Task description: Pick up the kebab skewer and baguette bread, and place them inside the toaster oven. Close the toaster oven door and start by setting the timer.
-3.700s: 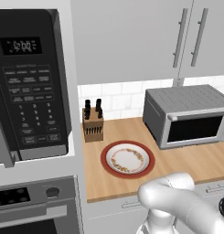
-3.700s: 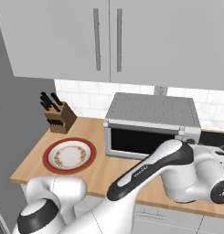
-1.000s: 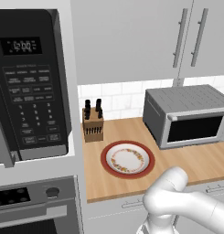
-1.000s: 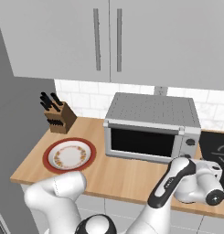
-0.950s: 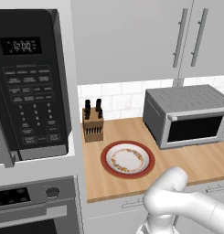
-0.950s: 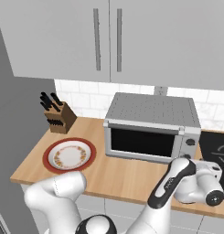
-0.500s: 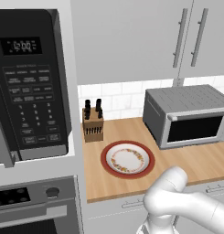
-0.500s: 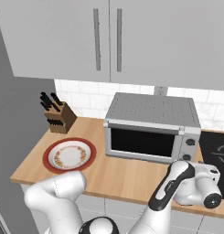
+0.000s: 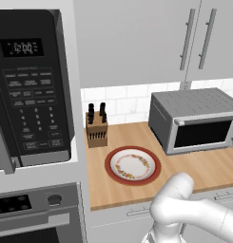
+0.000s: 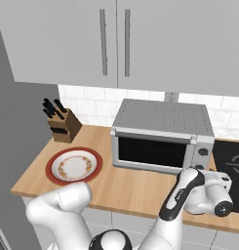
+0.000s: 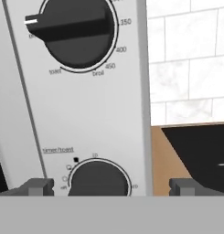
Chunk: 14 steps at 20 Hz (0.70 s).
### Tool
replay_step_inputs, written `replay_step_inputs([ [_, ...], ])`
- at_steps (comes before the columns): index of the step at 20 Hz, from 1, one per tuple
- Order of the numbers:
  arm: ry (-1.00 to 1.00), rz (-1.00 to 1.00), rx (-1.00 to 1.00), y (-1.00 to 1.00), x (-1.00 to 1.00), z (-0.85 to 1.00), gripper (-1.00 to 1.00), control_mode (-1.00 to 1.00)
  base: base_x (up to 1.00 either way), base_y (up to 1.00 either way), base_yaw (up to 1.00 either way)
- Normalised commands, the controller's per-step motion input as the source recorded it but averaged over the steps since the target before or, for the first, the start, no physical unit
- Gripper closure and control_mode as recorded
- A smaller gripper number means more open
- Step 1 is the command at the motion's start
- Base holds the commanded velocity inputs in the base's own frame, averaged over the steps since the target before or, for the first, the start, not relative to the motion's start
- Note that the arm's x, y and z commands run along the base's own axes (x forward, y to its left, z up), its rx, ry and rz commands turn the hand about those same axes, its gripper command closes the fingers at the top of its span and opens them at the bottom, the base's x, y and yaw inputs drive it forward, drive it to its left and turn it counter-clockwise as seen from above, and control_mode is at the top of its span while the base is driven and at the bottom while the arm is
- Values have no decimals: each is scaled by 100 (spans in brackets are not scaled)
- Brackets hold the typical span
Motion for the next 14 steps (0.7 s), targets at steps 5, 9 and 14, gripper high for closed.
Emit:
replay_step_inputs([
  [5, -2, 0, 0, 0, 0, 0, -100, -100, 0, 0, 0],
  [9, -7, 0, -2, 0, 0, -13, -100, -100, 0, 0, 0],
  [14, -8, 0, -5, 7, 0, -20, -100, -100, 0, 0, 0],
])
